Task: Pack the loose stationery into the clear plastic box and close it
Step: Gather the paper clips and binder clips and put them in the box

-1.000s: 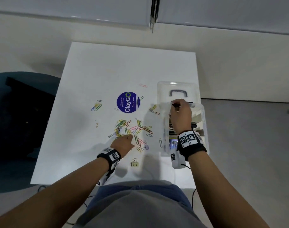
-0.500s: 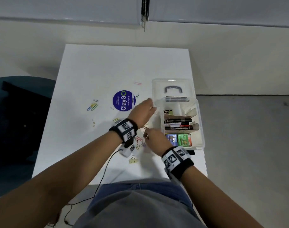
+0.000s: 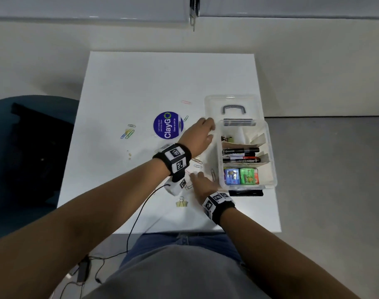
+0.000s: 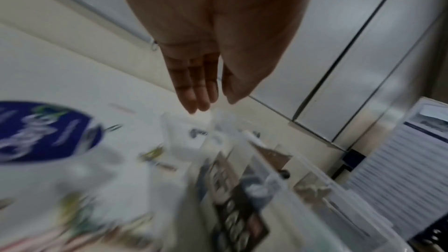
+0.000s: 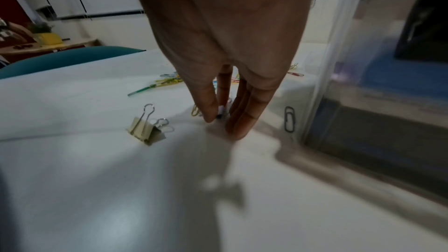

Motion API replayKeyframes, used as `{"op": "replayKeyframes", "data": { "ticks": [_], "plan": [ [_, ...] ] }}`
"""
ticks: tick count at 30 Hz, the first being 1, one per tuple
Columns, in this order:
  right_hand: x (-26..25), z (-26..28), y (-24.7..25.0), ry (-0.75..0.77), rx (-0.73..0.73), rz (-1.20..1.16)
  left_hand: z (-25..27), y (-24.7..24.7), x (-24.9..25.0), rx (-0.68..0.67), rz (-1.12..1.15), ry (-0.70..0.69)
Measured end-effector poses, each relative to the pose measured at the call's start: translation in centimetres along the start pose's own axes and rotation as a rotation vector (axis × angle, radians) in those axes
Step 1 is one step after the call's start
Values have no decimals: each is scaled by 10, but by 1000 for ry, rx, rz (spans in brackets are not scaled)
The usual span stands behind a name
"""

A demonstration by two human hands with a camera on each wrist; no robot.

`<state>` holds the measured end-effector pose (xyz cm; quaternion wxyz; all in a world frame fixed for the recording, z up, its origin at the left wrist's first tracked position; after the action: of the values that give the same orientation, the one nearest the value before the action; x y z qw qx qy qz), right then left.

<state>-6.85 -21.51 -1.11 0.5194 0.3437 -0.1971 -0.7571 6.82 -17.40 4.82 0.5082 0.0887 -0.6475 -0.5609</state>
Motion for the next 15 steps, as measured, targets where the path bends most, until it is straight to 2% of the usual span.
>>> {"op": "replayKeyframes", "data": {
  "ticks": [1,4,8,12,15],
  "plan": [
    [0,-1,-2,4,5,-11,16,-3,-13,-30,-23,61],
    [0,-2,-1,6,-34,-6,68,-21,-52,-271,-133,176],
    [-1,-5,1,-50,-38,-39,121,-49,-76,-533,-173,149],
    [-6,-2,4,-95,1,-89,135,-70,-73,-628,-190,146],
    [-16,5,8,-74,67,-132,130,-74,-73,-668,-192,182]
  ]
}}
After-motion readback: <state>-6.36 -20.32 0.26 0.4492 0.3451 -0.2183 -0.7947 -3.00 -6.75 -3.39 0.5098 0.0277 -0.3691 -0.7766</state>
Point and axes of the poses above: each hand's wrist, its own z-axis away from the middle knuckle, its own y-axis out of the back of the hand, x = y × z, the point moved 1 cm from there along -z, towards the middle knuckle, and after that the axes turned 4 degrees about -z, right-handed, at the moved point
